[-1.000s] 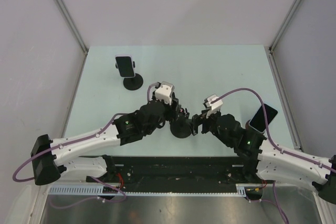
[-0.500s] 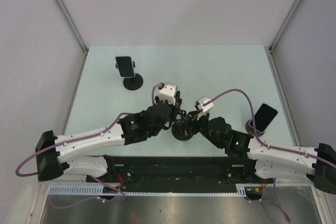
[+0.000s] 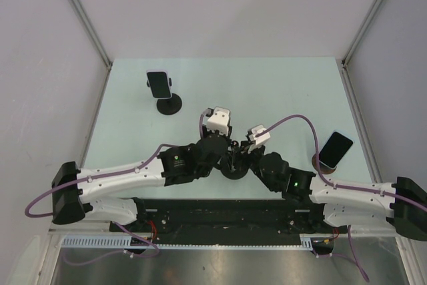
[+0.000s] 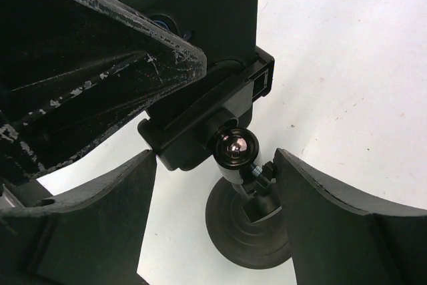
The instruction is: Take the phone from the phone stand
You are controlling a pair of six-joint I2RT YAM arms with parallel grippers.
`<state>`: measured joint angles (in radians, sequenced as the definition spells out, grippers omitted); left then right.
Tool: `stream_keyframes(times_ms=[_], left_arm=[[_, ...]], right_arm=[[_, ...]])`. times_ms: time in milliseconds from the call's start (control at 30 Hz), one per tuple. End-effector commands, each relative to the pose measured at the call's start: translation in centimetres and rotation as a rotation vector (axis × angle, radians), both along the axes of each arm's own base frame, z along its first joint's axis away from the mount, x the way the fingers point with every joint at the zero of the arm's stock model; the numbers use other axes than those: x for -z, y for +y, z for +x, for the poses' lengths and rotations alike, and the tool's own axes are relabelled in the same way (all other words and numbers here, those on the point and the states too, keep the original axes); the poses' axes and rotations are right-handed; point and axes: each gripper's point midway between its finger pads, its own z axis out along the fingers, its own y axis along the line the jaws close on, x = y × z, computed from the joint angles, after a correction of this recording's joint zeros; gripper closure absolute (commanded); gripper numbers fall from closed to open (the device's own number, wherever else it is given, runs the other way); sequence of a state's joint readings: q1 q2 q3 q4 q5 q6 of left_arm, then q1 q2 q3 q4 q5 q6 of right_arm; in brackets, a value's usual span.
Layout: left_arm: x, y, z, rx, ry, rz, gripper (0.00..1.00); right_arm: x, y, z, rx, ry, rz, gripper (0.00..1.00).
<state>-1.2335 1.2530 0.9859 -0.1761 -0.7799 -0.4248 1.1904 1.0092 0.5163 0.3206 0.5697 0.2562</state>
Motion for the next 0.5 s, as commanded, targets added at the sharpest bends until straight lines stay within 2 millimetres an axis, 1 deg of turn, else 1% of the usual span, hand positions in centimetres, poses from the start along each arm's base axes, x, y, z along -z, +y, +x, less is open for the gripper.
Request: stream_keyframes(times_ms=[0,33,100,133,167,233,267,333,367,467], left_arm=[[-3.8,-2.7,-1.5,0.066,-0.004,-0.195,1.0],[-3.8,-2.4,-1.5,0.062,-0.009,-0.188,1.0],[-4.1,-1.7,-1.4,0.054,-0.025,-0.179,1.0],[-4.0,-1.6,-1.5,0.058,-0.029,-0.172,1.0],[-4.0,-1.5,-1.4,0.059,-0.032,-0.165,1.0],[-4.1,-1.4,-1.5,0.069,-0.039,-0.154,1.0],[-4.0,-1.4,-1.5,0.07,-0.038,-0.148,1.0],[-3.9,-1.3,-1.5,0.069,-0.036,-0.149,1.0],[-3.8,-1.3,-1.5,0.068,-0.037,-0.146,1.0],[-3.7,-1.3,-1.5,0.066,-0.037,-0.143,1.0]], right_arm=[[-0.2,-0.7,1.0,0.052,-0.012,0.022,0.25],[-0.3,-0.4,0.7,-0.004,-0.013,0.021,0.25],[0.3,-0.4,0.4,-0.067,-0.014,-0.016,0.25],[0.6,-0.2,0.1,-0.116,-0.007,-0.025,0.25],[0.9,-0.4,0.0,-0.134,-0.006,-0.046,0.25],[1.4,-0.6,-0.2,-0.166,-0.015,-0.08,0.23],[1.2,-1.0,0.0,-0.17,-0.023,-0.081,0.23],[1.2,-1.1,-0.2,-0.198,-0.028,-0.09,0.23],[1.2,-1.5,0.2,-0.187,-0.027,-0.093,0.23],[1.3,-1.9,0.6,-0.176,-0.018,-0.082,0.23]])
